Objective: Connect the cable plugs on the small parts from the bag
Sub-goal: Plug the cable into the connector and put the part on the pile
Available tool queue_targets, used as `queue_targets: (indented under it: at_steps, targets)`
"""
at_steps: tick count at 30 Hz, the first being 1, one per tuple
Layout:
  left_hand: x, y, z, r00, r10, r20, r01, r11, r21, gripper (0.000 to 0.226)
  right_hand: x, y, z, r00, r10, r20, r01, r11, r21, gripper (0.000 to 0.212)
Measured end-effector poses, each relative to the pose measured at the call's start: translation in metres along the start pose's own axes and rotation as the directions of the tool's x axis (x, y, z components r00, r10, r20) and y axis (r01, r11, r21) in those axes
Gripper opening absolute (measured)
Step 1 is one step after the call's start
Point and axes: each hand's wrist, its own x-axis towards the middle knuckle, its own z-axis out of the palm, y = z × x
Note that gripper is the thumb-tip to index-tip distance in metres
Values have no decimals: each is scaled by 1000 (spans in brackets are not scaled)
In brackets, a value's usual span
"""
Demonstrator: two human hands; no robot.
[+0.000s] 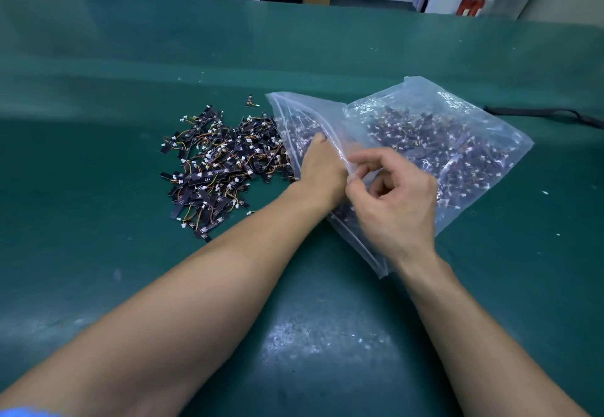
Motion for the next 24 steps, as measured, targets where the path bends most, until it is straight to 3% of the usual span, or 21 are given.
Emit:
queue_targets:
  at_steps: [4, 5, 7, 9, 10, 18, 21, 24]
  targets:
    - [-4, -4, -3, 999, 44, -11, -45, 991, -127, 30, -2, 1, 3, 1000, -16, 18, 16, 1000, -12, 26]
    - [-5, -8, -7, 996, 92, 9, -92, 994, -65, 29, -3, 1, 4, 999, -17, 28, 18, 1000, -20, 25]
    - [-9, -16, -19, 973, 218, 74, -230, 942, 246, 9, -3, 2, 5, 998, -13, 60, 15, 999, -30, 23]
    - [-9, -29, -37, 906, 378, 190, -417, 720, 554, 9, -4, 3, 6, 995, 0, 99, 3, 1000, -26, 25]
    - [-10, -36, -47, 889, 404, 216, -447, 663, 600, 13, -5, 3, 6, 993, 3, 117, 0, 1000, -28, 27]
    - [-38, -84, -116, 894, 429, 125, -423, 719, 551, 13, -10, 11, 11, 933, 145, 329, -92, 981, -171, 27]
    - [-46, -91, -120, 906, 394, 156, -409, 717, 565, 15, -11, 13, 13, 883, 207, 421, -106, 962, -250, 27]
    - [-47, -94, -122, 907, 368, 204, -414, 695, 588, 13, -11, 14, 14, 879, 235, 416, -135, 958, -255, 25]
